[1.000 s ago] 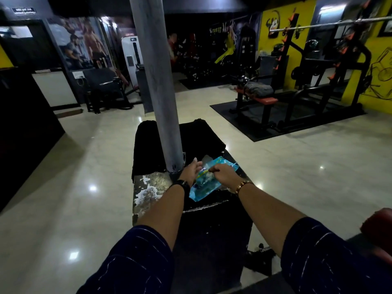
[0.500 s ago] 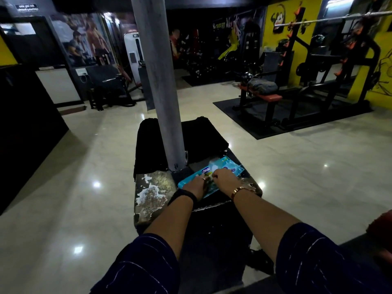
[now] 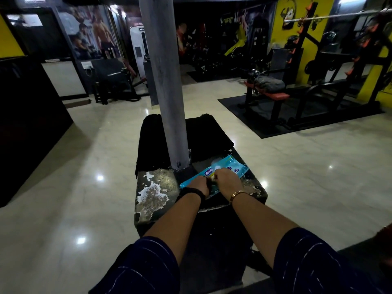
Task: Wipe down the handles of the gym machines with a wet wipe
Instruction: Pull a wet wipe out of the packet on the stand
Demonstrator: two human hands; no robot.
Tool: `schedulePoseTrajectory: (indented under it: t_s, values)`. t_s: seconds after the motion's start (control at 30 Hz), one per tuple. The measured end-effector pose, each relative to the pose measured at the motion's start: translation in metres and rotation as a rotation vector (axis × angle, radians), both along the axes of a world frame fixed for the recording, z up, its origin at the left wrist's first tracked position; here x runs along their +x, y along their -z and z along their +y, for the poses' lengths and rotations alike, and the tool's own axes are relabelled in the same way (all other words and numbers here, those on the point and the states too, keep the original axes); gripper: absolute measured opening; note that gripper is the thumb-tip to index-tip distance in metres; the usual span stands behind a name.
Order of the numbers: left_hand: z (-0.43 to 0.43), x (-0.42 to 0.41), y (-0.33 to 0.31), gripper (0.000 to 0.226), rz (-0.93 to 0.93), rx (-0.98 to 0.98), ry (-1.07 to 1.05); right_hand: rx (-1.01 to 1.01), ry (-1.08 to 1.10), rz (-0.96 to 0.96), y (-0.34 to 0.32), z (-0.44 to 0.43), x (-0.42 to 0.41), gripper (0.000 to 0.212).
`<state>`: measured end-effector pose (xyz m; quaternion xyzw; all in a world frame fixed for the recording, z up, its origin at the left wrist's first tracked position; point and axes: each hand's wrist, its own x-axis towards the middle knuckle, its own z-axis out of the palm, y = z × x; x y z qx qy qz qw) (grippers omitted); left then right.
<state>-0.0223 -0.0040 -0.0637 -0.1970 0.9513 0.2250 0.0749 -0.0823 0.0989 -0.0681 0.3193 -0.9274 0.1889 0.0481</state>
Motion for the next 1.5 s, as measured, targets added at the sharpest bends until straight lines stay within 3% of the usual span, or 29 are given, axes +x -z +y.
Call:
schedulePoseTrajectory:
  t_s: [0.17,0.3,0.57,0.77,0.93,1.13,1.37,1.5]
  values:
    - [0.0,-0.001,0.0,0.036,0.002,0.034,0.002,-0.014,-0.05,-0.032,0.0,0.004,-0.005,0.017]
    - [0.003,0.003,0.004,0.053,-0.03,0.035,-0.029,0.07,-0.1,0.033,0.001,0.0,-0.006,0.019]
    - [0.001,0.001,0.009,0.053,-0.025,0.052,0.007,0.22,-0.102,0.145,0.001,-0.004,0.001,0.025]
    - [-0.002,-0.002,0.007,0.05,-0.031,-0.003,0.011,0.327,-0.256,0.204,-0.004,-0.008,-0.006,0.029]
    - [-0.001,0.001,0.0,0.041,-0.03,0.012,-0.012,0.336,-0.183,0.248,-0.002,-0.013,0.001,0.028]
    - [-0.002,0.003,0.002,0.04,-0.042,0.001,-0.005,0.175,-0.139,0.081,-0.006,-0.008,-0.005,0.022]
    - [-0.004,0.003,-0.004,0.046,-0.069,-0.008,0.03,-0.328,0.096,-0.497,0.006,0.001,-0.027,0.01]
    - [-0.004,0.0,-0.003,0.052,-0.077,-0.052,0.032,-0.339,0.019,-0.486,0.002,0.009,-0.022,0.012]
